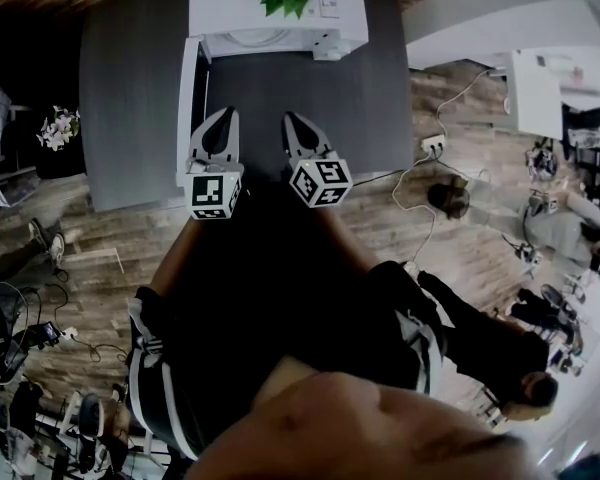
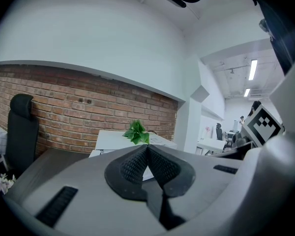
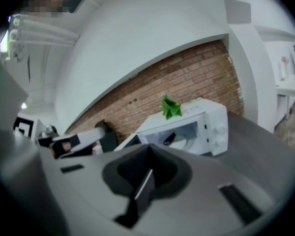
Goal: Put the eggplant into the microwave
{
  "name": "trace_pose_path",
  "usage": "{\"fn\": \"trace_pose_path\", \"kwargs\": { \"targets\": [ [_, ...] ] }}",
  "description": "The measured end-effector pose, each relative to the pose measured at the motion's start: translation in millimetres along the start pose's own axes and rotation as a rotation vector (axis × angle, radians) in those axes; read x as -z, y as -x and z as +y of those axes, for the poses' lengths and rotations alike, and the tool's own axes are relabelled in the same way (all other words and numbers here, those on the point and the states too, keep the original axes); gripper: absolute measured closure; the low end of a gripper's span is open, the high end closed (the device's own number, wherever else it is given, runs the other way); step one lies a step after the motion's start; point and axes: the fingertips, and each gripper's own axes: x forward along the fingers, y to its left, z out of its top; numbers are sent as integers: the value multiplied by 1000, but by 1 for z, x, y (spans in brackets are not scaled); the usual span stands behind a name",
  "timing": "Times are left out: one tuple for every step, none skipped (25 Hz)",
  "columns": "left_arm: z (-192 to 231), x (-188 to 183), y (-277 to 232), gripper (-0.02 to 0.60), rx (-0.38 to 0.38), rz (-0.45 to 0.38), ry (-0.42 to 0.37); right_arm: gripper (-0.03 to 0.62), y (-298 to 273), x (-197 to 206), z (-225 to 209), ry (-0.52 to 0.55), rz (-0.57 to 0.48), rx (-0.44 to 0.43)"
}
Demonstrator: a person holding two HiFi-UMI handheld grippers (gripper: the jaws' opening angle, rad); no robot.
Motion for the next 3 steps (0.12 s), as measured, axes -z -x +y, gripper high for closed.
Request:
{"fn": "trace_pose_path", "kwargs": {
  "targets": [
    [0, 1, -1, 545, 0, 1, 1, 562, 0, 0, -1, -1, 0, 1],
    [0, 1, -1, 545, 0, 1, 1, 562, -1, 0, -2, -2, 0, 2],
    [0, 2, -2, 545, 1, 2, 1, 562, -1, 1, -3, -2, 1, 3]
  ]
}}
